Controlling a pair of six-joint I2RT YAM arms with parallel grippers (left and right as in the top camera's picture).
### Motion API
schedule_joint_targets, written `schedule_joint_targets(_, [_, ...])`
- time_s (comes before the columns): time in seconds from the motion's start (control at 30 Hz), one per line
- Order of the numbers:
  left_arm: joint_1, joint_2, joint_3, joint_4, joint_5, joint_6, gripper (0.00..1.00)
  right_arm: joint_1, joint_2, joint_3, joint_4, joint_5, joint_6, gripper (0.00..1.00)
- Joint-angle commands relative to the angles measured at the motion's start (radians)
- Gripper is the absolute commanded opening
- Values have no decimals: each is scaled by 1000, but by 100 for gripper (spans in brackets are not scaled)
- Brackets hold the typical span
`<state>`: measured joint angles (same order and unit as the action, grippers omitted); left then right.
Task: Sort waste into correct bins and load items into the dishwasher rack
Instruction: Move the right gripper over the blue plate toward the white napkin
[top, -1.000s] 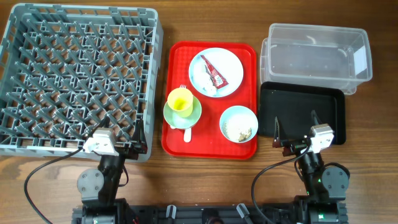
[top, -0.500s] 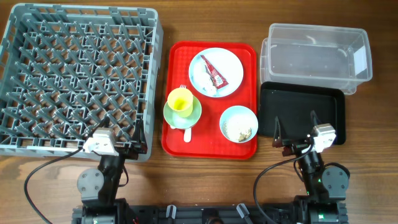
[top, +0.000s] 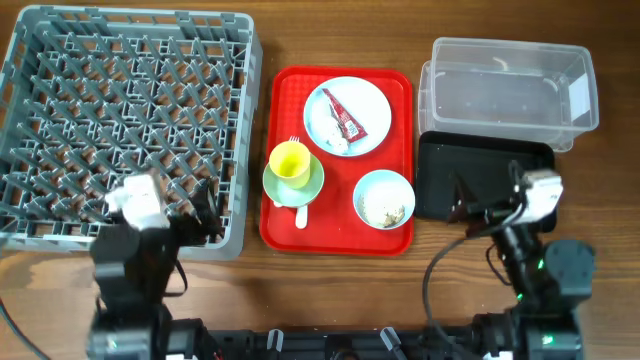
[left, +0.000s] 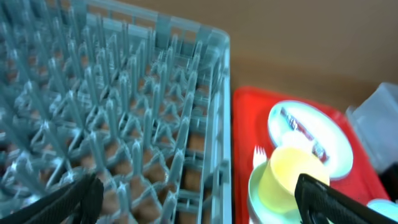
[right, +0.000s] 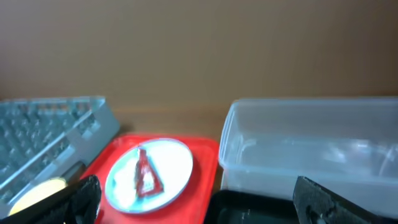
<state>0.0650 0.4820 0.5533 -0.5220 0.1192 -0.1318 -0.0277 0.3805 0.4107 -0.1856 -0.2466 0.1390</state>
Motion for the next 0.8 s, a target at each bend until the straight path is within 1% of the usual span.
schedule_joint_targets(0.0, [-4, 203, 189, -114, -12, 19, 100, 4, 188, 180, -104, -72, 14, 100])
schedule_joint_targets(0.1, [-4, 328, 308, -222, -12, 19, 100, 4, 343, 322, -256, -119, -42, 100])
schedule_joint_targets(0.2, [-4, 407, 375, -285, 5, 19, 100, 4, 478, 461, -429, -109, -99, 100])
schedule_joint_targets(0.3, [-4, 449, 398, -311, 11, 19, 100, 4, 607, 603, -564, -100, -113, 100])
schedule_joint_targets(0.37, [-4, 457, 398, -322, 11, 19, 100, 4, 674, 673, -603, -91, -113, 100])
schedule_joint_targets(0.5, [-4, 454, 398, -330, 11, 19, 100, 4, 745, 734, -597, -153, -79, 100])
schedule_joint_targets(0.57, [-4, 454, 398, -330, 11, 19, 100, 4, 757, 735, -539, -230, -43, 100])
schedule_joint_targets(0.63, [-4, 454, 398, -330, 11, 19, 100, 6, 764, 735, -449, -330, -60, 99])
schedule_joint_targets(0.7, [-4, 454, 398, -328, 10, 19, 100, 22, 766, 738, -396, -333, -61, 99])
schedule_joint_targets(0.77, [-4, 454, 398, -325, 11, 19, 100, 56, 769, 751, -385, -293, -72, 99])
